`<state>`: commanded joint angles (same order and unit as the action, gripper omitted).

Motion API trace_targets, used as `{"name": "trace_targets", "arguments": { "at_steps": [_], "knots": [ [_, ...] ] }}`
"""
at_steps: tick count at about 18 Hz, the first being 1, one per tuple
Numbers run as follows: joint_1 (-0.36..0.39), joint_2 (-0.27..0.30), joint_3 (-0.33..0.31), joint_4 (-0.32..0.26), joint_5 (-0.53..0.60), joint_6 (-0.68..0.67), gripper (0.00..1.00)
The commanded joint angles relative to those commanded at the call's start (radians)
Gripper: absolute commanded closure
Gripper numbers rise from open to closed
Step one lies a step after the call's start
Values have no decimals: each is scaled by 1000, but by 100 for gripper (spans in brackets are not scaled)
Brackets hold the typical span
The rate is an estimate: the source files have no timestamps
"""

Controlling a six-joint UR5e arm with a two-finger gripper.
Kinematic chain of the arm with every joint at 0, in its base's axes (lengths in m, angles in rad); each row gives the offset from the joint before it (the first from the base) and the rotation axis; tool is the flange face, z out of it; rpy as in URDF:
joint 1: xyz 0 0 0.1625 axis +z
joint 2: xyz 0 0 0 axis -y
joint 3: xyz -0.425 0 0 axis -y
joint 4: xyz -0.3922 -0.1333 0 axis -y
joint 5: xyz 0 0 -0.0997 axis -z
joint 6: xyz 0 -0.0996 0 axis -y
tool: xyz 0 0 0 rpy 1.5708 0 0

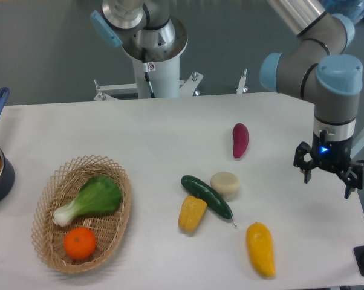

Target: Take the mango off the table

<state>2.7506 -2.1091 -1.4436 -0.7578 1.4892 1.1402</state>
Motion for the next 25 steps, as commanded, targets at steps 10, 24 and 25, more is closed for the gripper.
{"name": "trace_targets", "arguments": {
  "at_steps": [10, 24, 25],
  "knots": [
    [-94, -112, 112, -2, -14, -287, 0],
    [-181, -178, 97, -3, -90, -385, 0],
    [-192, -187, 98, 0, -81, -401, 0]
  ]
}}
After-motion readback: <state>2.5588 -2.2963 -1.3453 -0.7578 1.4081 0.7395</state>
